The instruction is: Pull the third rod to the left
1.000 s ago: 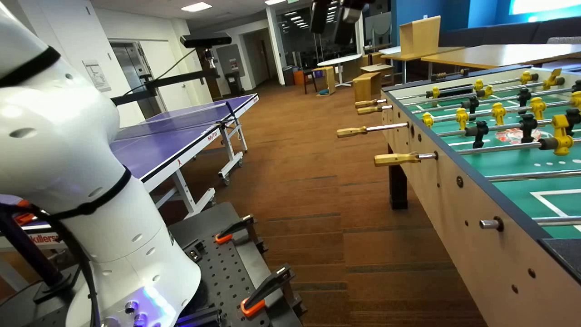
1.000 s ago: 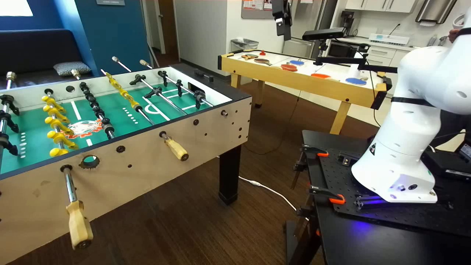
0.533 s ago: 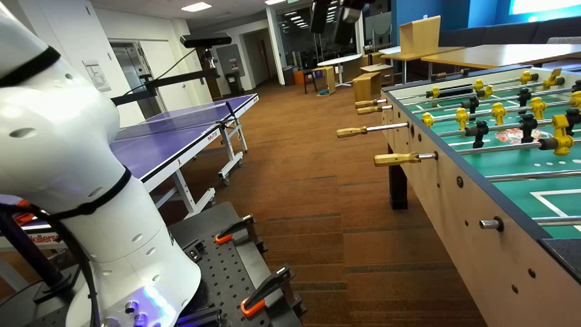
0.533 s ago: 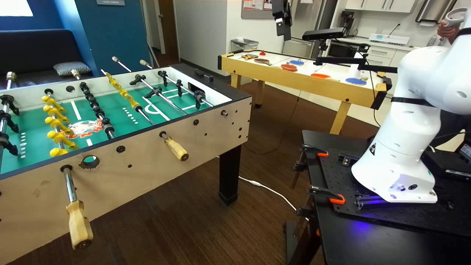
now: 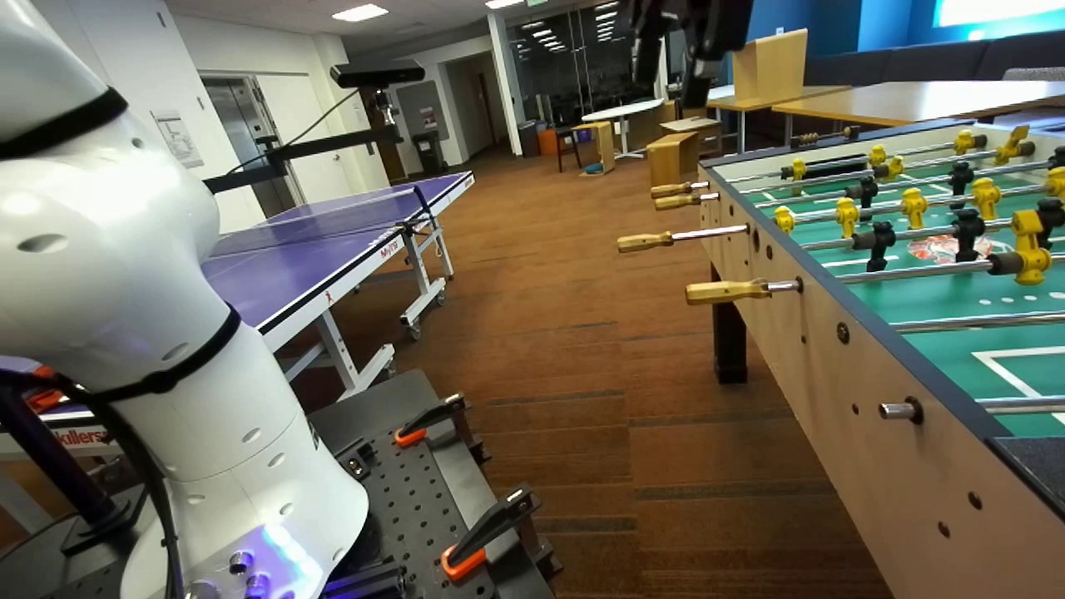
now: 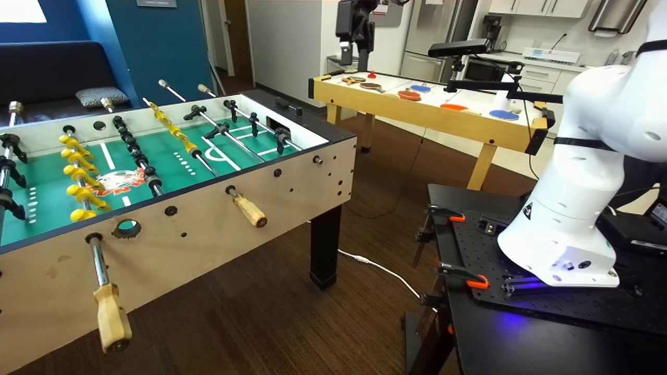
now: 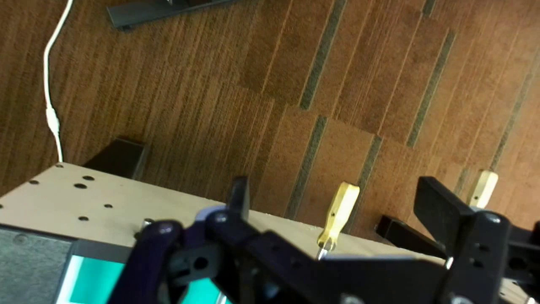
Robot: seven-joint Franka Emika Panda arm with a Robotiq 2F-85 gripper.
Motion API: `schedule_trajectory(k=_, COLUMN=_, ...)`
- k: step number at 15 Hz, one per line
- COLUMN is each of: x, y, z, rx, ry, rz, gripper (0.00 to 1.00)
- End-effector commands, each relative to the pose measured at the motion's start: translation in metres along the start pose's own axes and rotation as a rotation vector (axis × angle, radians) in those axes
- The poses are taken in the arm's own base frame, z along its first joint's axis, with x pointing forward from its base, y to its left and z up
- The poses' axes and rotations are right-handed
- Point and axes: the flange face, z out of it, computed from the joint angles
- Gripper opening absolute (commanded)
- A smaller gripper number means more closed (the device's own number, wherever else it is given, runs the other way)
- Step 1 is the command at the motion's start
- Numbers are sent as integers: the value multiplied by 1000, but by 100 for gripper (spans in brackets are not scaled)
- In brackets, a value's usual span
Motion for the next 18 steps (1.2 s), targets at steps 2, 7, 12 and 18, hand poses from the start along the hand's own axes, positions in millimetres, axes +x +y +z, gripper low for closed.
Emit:
schedule_trajectory(k=2, x=67, y=-21, z=68, rx=18, ry=75, rz=27, gripper=100)
schedule_trajectory(k=7, x=122, y=-21, z=158, rx=25, ry=122, rz=68, gripper=100)
schedule_trajectory(k=12, x=127, y=-21, z=202, rx=10, ry=97, rz=69, gripper=100)
schedule_trajectory(k=18, x=139, y=-21, z=219, rx=9, ry=95, rz=80, gripper=100)
